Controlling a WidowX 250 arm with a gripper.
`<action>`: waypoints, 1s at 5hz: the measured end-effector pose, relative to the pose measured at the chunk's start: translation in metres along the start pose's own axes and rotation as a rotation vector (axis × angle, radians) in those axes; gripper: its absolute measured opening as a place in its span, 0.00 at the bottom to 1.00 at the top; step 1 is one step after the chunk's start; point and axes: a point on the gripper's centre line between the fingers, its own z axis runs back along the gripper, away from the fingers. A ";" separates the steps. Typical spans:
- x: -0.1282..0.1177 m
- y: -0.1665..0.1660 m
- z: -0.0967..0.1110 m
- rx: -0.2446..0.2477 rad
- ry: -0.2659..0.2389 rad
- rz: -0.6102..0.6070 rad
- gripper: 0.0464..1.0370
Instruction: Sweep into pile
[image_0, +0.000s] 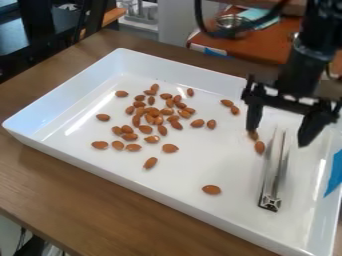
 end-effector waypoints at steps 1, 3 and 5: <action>-0.004 -0.008 -0.003 -0.040 0.008 0.013 0.96; -0.004 -0.010 -0.022 -0.048 -0.021 0.069 0.94; -0.009 -0.017 -0.036 -0.031 -0.048 0.039 0.54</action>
